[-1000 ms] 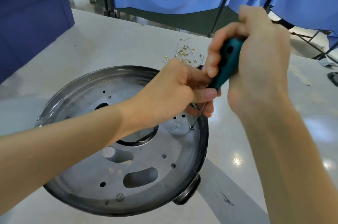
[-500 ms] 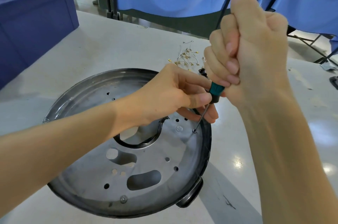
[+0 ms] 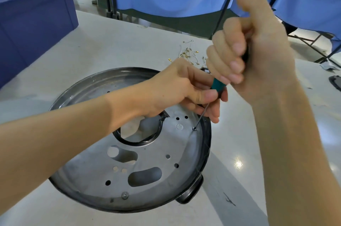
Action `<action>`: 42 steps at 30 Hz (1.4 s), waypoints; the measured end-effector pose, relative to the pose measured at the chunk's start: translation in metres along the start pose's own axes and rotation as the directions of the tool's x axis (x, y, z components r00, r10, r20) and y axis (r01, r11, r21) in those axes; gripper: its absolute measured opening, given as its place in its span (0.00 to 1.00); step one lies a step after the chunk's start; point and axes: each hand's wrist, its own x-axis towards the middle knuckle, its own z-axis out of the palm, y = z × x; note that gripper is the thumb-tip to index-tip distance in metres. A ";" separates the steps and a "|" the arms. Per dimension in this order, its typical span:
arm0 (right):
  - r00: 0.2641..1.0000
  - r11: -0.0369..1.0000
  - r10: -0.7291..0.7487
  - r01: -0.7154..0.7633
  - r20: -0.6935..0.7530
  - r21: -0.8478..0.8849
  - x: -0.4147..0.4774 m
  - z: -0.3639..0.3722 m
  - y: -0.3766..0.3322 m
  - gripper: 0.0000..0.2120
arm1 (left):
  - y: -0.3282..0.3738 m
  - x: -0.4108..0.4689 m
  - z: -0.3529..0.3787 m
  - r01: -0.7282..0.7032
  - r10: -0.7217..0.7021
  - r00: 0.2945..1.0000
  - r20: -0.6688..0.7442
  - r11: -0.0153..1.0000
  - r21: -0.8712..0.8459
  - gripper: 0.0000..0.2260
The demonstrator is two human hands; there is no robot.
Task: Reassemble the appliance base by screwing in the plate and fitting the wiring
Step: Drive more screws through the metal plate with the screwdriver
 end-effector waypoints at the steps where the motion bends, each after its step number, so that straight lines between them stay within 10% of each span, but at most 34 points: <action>1: 0.988 0.993 0.071 -0.083 0.136 0.086 0.002 -0.004 -0.003 0.33 | 0.000 0.001 0.000 0.005 -0.005 1.000 0.028 1.000 -0.005 0.07; 6: 0.855 0.925 0.166 -0.307 0.491 0.222 0.007 -0.001 0.000 0.32 | -0.003 -0.001 -0.003 0.021 -0.015 0.995 0.104 0.998 -0.059 0.07; 22: 0.996 0.998 -0.048 0.045 -0.073 -0.047 -0.009 0.024 0.003 0.25 | -0.012 -0.005 -0.014 0.087 -0.058 0.987 0.150 0.977 -0.195 0.08; 35: 0.741 0.940 -0.339 0.242 -0.579 -0.240 -0.012 0.028 0.018 0.24 | -0.013 0.000 -0.002 0.031 -0.028 0.999 0.022 0.988 -0.154 0.11; 38: 0.884 0.978 -0.205 0.176 -0.421 -0.109 -0.012 0.018 0.014 0.27 | -0.014 0.001 -0.002 0.043 -0.040 0.999 0.018 0.987 -0.158 0.07; 40: 0.997 1.000 0.014 -0.013 -0.074 0.008 -0.006 0.008 0.001 0.29 | -0.012 0.000 -0.005 0.075 -0.067 0.997 0.046 0.980 -0.186 0.06; 42: 0.975 0.991 0.126 -0.133 0.183 0.025 0.000 0.000 -0.008 0.31 | -0.011 0.000 -0.006 0.097 -0.082 0.993 0.087 0.977 -0.189 0.07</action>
